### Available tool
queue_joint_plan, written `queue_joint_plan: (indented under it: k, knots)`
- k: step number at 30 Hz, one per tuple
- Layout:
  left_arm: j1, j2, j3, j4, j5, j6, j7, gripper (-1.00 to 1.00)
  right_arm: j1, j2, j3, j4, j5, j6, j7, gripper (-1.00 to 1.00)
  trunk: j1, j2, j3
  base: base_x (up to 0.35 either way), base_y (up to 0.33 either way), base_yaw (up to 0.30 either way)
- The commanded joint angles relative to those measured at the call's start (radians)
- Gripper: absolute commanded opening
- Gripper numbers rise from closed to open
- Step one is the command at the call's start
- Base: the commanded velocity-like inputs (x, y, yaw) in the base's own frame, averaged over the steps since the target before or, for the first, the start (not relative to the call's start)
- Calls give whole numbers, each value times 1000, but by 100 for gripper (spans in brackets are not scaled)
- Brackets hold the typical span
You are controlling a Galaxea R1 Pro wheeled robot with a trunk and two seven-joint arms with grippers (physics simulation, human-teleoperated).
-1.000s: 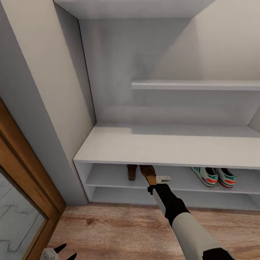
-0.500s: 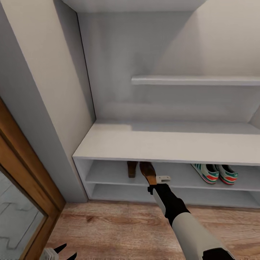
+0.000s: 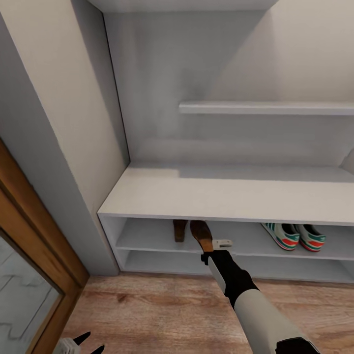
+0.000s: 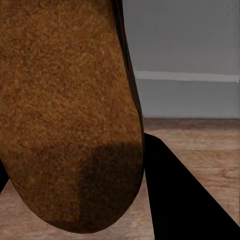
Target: Pick up the two gym shoes and the two sandals from the corridor floor and place them onto the hallstand (shoe rack) in the corridor, making sure they are on the rack and not on the floor. Arrange them so the two gym shoes are next to each other and the two sandals are next to each other.
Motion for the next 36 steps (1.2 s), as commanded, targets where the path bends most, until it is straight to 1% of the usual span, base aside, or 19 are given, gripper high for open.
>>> queue_joint_plan:
  k: [1, 5, 11, 19, 26, 36]
  knots:
    - [-1, 0, 2, 2, 1, -5, -4, 100, 0, 0, 3, -1, -8, 4, -10, -100, 0, 0, -1, 225, 0, 0]
    - [-1, 0, 3, 3, 1, -5, -4, 100, 0, 0, 1, -1, -8, 4, -10, -100, 0, 0, -1, 100, 0, 0]
    - [-1, 0, 3, 3, 1, -5, -4, 100, 0, 0, 2, -2, -8, 4, -10, -100, 0, 0, -1, 5, 0, -119]
    - [-1, 0, 3, 1, 1, -5, -4, 100, 0, 0, 3, -1, -8, 4, -10, -100, 0, 0, -1, 1, 0, -23]
    - [-1, 0, 3, 1, 1, -5, -3, 100, 0, 0, 2, -1, -8, 4, -10, -100, 0, 0, -1, 202, 0, -1]
    - [-1, 0, 1, -2, 2, -4, -4, 100, 0, 0, 1, -1, -8, 4, -10, -100, 0, 0, -1, 26, 0, 0]
